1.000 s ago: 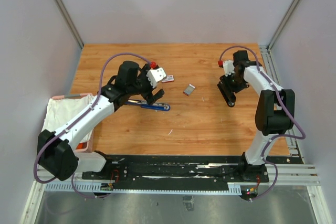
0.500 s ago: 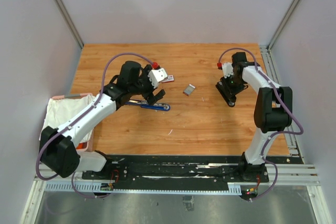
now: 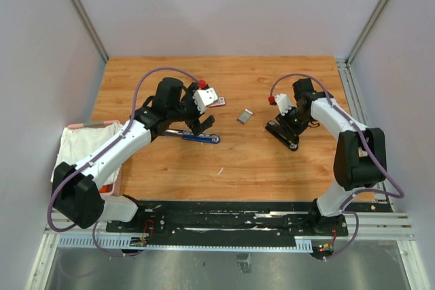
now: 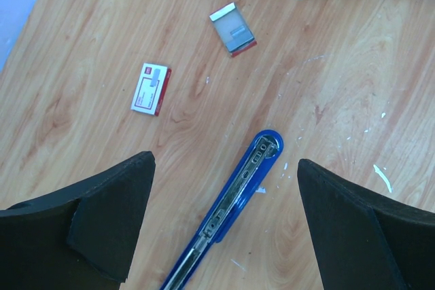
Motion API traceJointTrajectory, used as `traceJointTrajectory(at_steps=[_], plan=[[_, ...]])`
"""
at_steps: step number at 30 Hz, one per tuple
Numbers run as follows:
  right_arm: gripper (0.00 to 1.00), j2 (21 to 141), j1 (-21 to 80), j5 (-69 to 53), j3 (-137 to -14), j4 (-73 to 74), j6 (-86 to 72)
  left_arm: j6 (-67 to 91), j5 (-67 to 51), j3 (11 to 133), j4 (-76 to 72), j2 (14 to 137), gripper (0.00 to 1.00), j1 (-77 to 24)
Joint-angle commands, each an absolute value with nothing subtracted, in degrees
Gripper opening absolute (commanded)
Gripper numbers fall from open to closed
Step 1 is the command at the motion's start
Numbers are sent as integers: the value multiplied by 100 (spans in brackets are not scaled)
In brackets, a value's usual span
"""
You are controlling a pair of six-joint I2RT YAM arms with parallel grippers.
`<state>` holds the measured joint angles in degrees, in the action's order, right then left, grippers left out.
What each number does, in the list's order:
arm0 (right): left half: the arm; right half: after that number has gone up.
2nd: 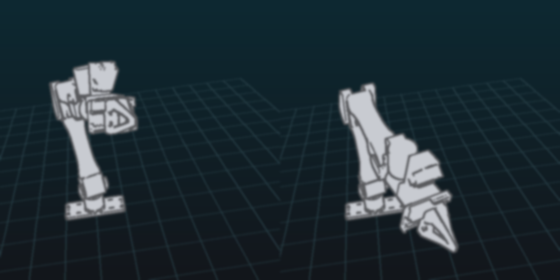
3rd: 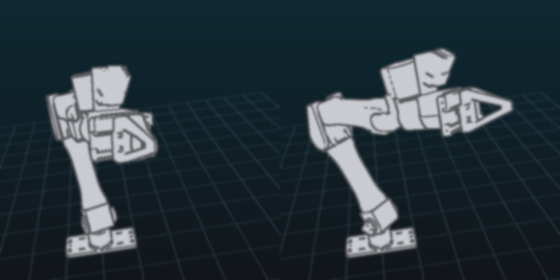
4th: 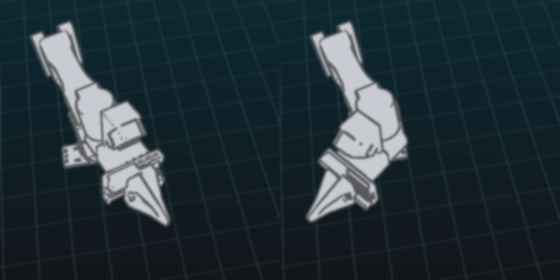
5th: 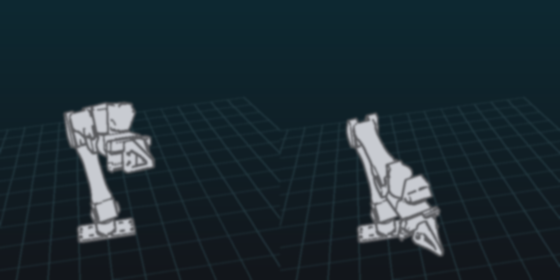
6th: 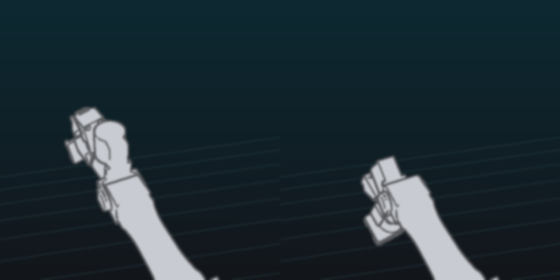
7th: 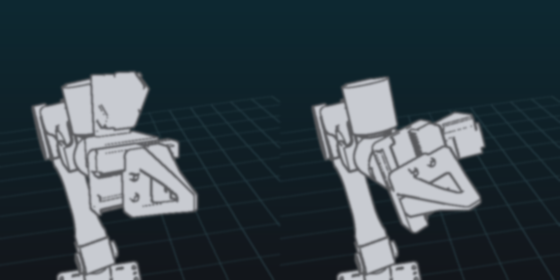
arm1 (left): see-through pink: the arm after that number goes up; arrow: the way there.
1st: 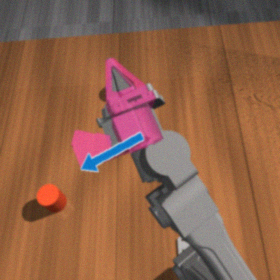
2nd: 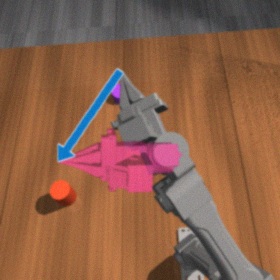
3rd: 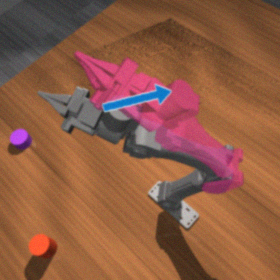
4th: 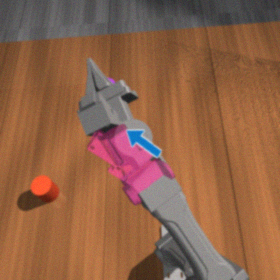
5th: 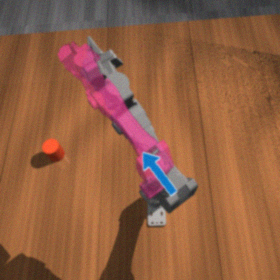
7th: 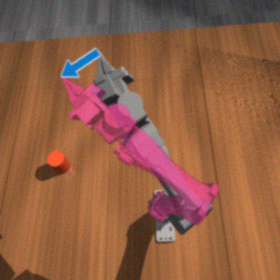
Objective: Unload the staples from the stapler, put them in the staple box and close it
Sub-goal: Move the stapler to the center of the board.
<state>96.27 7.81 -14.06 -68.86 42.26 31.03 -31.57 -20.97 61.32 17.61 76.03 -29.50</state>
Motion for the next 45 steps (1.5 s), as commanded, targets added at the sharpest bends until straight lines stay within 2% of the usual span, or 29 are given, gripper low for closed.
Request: traceJointTrajectory(at_steps=[1,10,16,23,27,31,36,41,45], plan=[[16,9080,1208,-1794,-6511,4184,3768,-3175,-2146,6172,1339,7567,98,-3017],[16,8736,2020,-2121,-5841,3649,4067,-3331,-2308,6123,1204,7505,98,-3015],[18,8897,2592,-1750,-6013,3584,4206,-3937,-2464,5848,1134,7194,98,-3015],[22,9197,2767,-1609,-6262,3629,4361,-4094,-2957,5737,1447,7014,98,-3015],[30,9158,2777,-1673,-6287,3675,4326,-4305,-3050,5719,1615,7014,98,-3015],[49,8827,2769,-1709,-6283,3791,4279,-4502,-3070,5766,1703,7153,98,-3015],[63,8330,2749,-1717,-6308,4013,4197,-4553,-3281,6032,1853,7501,98,-3022],[72,7684,2334,-1901,-6254,4245,4030,-4800,-3166,6441,2036,7921,98,-3338],[73,7089,1767,-1977,-6023,4130,3887,-4940,-3030,6930,2332,8445,98,-3740]])
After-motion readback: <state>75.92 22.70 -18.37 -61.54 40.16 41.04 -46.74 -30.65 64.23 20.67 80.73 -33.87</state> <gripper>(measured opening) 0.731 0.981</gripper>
